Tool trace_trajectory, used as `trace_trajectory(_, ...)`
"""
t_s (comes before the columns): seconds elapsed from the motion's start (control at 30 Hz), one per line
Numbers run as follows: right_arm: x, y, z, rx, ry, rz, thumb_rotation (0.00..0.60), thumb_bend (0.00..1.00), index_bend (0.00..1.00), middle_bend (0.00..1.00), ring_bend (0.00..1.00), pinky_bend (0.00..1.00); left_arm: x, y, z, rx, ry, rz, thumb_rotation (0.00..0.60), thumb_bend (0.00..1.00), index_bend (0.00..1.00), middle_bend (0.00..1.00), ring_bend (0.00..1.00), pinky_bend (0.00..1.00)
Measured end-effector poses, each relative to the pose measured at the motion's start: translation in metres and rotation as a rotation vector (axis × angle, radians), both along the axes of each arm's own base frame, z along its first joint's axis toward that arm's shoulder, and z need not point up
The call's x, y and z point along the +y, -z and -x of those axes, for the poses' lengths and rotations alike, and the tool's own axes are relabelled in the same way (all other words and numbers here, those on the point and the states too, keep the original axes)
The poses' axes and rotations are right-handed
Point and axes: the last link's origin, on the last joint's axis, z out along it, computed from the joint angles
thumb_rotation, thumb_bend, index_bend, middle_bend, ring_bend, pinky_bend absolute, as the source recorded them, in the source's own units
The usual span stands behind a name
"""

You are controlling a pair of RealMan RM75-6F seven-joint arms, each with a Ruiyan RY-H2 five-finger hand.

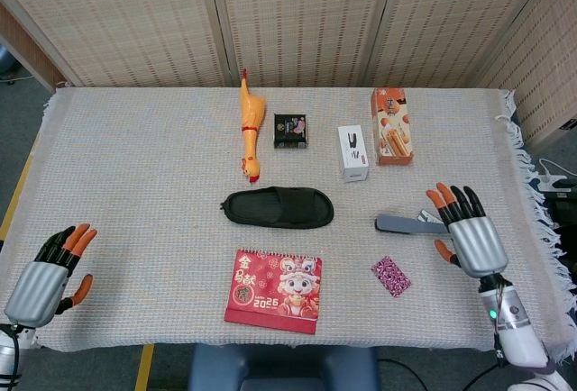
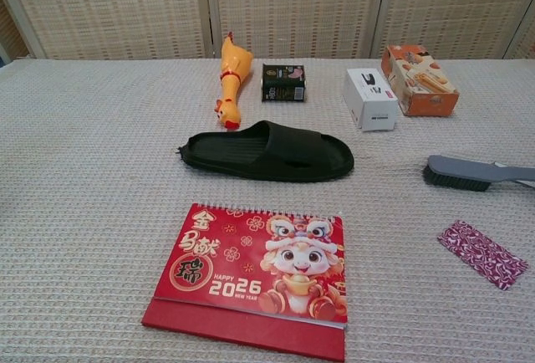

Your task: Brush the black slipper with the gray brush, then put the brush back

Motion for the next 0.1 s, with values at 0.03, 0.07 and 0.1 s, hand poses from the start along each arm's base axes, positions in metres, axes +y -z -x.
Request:
trace_trajectory(0.03, 0.013, -0.003, 0.006, 0.000, 0.003, 0.026, 0.600, 0.20, 0.00, 0.00, 0.00, 0.00, 0.001, 0.000, -0.001, -0.003, 0.006, -0.006, 0.600, 0.48, 0.00, 0.00, 0.00, 0.11)
trace_trajectory(0.07, 0.025, -0.006, 0.012, 0.002, 0.011, 0.049, 0.600, 0.21, 0.00, 0.00, 0.00, 0.00, 0.001, 0.000, -0.001, -0.006, 0.016, -0.015, 0.600, 0.48, 0.00, 0.00, 0.00, 0.10)
trace_trajectory(0.1, 0.038, -0.009, 0.019, 0.004, 0.026, 0.072, 0.600, 0.21, 0.00, 0.00, 0.00, 0.00, 0.002, 0.001, -0.002, -0.008, 0.026, -0.020, 0.600, 0.48, 0.00, 0.00, 0.00, 0.10)
